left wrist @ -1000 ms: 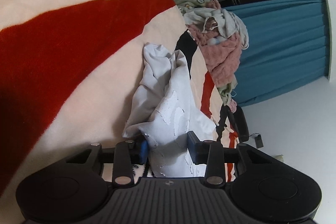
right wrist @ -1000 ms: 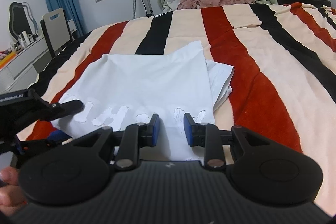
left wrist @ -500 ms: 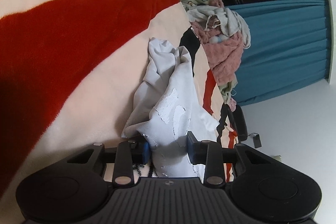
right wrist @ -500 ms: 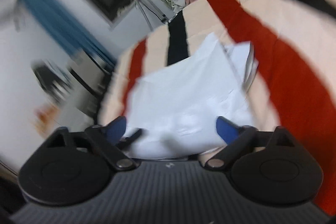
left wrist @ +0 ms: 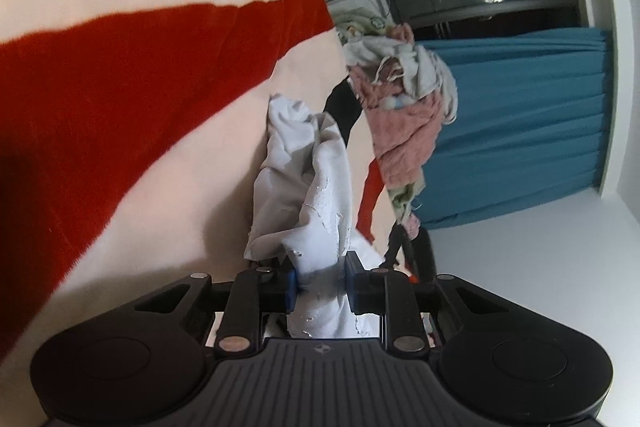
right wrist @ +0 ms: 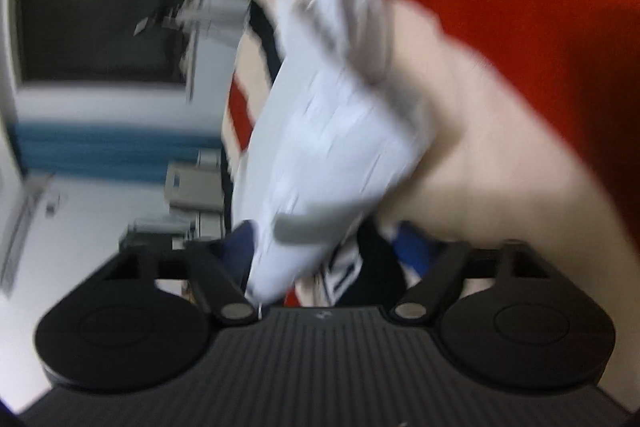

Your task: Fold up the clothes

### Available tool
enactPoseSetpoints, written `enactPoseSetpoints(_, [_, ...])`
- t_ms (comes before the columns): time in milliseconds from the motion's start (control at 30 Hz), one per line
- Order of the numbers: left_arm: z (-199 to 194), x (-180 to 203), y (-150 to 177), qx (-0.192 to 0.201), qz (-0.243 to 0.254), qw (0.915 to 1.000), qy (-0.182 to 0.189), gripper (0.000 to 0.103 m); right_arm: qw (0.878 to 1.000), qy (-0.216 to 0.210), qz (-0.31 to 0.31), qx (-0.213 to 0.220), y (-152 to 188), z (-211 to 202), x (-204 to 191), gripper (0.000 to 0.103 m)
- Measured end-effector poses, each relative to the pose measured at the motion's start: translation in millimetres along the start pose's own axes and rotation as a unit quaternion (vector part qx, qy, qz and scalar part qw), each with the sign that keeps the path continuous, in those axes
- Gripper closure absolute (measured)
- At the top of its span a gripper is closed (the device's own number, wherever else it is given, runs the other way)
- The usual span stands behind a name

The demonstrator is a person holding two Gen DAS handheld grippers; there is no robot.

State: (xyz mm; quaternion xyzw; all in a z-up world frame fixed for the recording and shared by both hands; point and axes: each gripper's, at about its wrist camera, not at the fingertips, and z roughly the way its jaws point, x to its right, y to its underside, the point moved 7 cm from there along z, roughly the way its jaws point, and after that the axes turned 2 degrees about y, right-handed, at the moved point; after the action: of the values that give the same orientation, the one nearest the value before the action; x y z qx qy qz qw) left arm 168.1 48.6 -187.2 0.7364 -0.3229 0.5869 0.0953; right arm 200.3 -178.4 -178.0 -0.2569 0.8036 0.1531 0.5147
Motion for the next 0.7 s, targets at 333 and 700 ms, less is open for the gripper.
enactPoseSetpoints(333, [-10,4,1,0.001,-0.005,1.0000,0.005,0.080,0.998,-0.001,-0.021,0.065,-12,-14,-4,0.078])
enactPoseSetpoints(700, [3,105,-18,-0.034,0.005,0.9985,0.042,0.080,0.984,-0.086,-0.080,0.130,-43,-74,-97,0.083])
